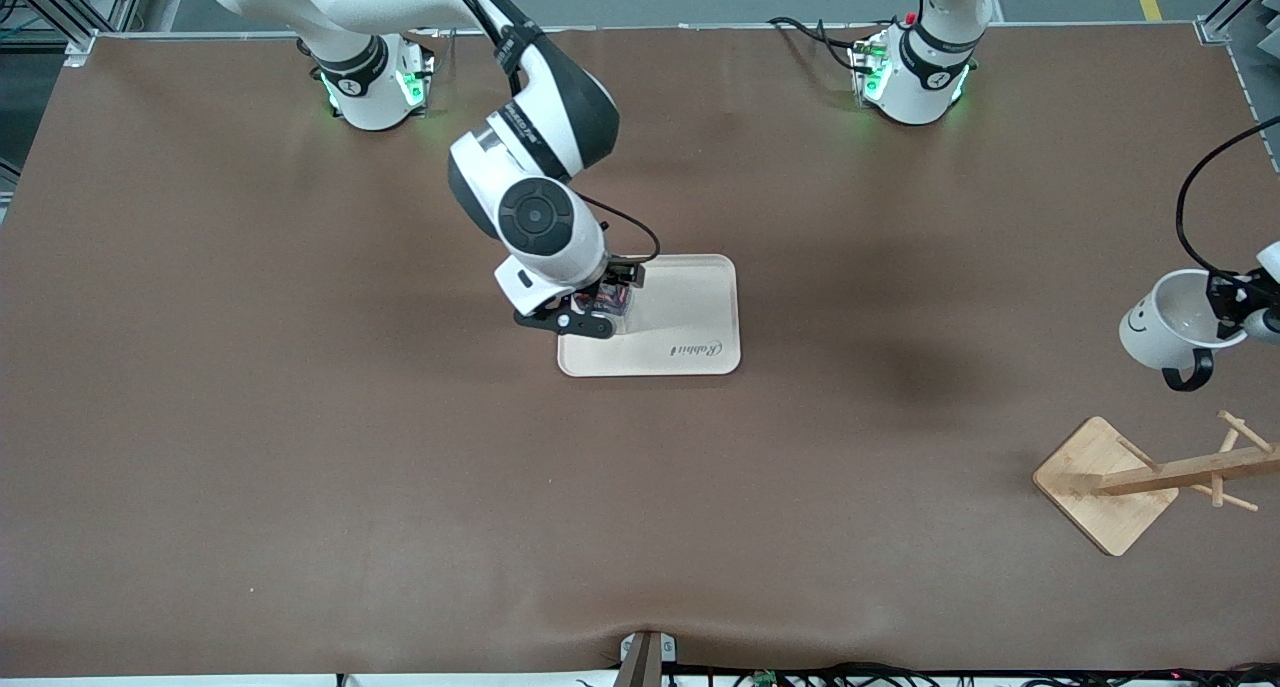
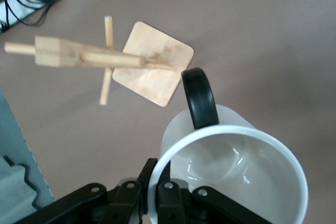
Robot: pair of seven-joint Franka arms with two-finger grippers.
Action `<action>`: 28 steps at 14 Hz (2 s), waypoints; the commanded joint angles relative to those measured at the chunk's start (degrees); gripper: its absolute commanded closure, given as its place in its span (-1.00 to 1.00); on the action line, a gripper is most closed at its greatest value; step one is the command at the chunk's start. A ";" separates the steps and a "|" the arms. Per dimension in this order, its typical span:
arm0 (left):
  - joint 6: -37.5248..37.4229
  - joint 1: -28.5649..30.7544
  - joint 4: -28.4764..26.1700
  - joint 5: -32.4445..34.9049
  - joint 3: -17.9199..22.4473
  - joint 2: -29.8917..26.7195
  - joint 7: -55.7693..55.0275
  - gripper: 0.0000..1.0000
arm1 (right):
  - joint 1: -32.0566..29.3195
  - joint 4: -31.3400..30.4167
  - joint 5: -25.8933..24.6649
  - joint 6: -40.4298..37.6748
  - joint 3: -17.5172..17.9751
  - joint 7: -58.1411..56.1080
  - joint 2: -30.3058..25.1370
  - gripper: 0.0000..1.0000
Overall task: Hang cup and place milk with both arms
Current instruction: 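Grasp the blue milk carton with the right gripper on the tray, then lift the milk carton with the right gripper while the left gripper hangs the mug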
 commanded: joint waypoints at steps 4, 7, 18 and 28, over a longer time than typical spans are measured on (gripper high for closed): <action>1.63 2.37 6.41 -5.76 -0.25 6.19 9.26 1.00 | 2.14 -5.45 -1.78 9.94 -0.89 7.63 0.35 -1.00; 1.63 2.90 7.03 -5.68 -0.25 6.37 9.44 1.00 | 1.97 -5.03 -2.59 11.03 -0.72 17.98 0.17 0.99; 1.72 3.77 10.72 -5.67 -0.25 10.94 10.85 1.00 | -8.82 8.25 8.66 -9.88 -0.81 18.82 -2.54 1.00; 2.51 4.83 10.81 -6.11 -0.33 12.34 11.91 -0.99 | -29.48 5.36 -9.78 -23.34 -1.25 -15.15 -7.83 1.00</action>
